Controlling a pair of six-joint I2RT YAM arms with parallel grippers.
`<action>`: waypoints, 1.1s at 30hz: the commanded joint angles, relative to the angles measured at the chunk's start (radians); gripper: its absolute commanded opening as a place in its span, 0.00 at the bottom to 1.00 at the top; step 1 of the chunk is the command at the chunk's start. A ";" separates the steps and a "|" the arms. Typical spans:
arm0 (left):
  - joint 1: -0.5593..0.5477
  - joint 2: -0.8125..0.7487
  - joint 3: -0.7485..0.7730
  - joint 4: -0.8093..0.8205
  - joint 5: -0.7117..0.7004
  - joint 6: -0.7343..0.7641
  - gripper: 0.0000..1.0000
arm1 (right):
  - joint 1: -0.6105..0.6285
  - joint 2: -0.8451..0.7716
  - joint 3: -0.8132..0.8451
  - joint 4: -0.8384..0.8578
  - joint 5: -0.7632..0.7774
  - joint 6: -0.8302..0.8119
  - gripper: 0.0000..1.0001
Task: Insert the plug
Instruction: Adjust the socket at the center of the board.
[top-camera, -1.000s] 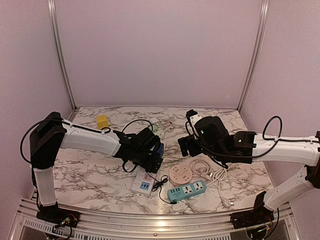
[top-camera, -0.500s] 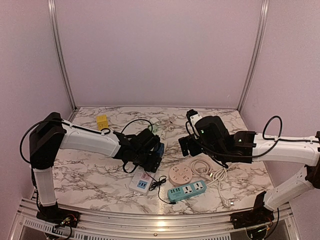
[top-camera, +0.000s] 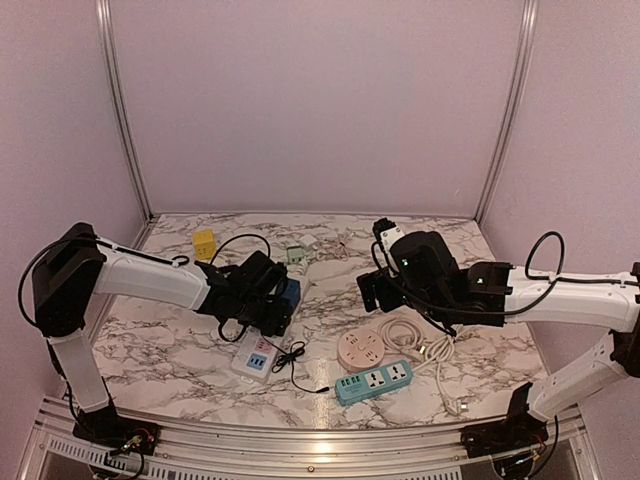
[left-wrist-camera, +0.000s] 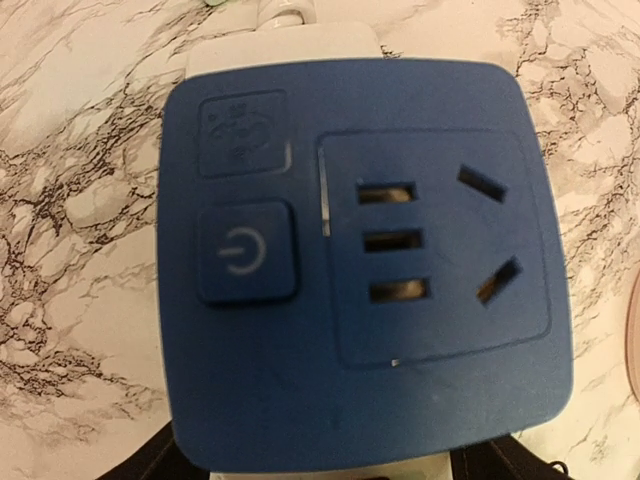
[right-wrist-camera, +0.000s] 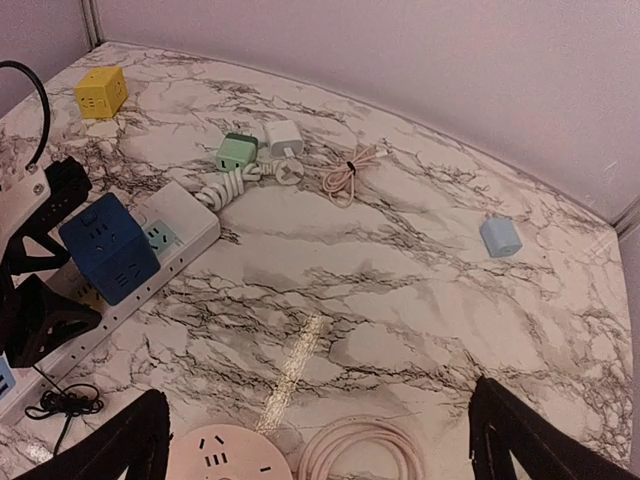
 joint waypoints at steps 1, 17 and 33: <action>0.012 -0.045 -0.070 -0.052 -0.019 0.016 0.78 | -0.010 0.000 -0.001 0.034 0.007 0.003 0.99; -0.007 -0.148 -0.026 -0.001 0.092 0.119 0.77 | -0.015 -0.007 -0.014 0.044 0.010 0.000 0.99; -0.007 -0.387 -0.065 -0.006 0.012 0.063 0.99 | -0.246 0.619 0.581 0.110 -0.240 -0.234 0.99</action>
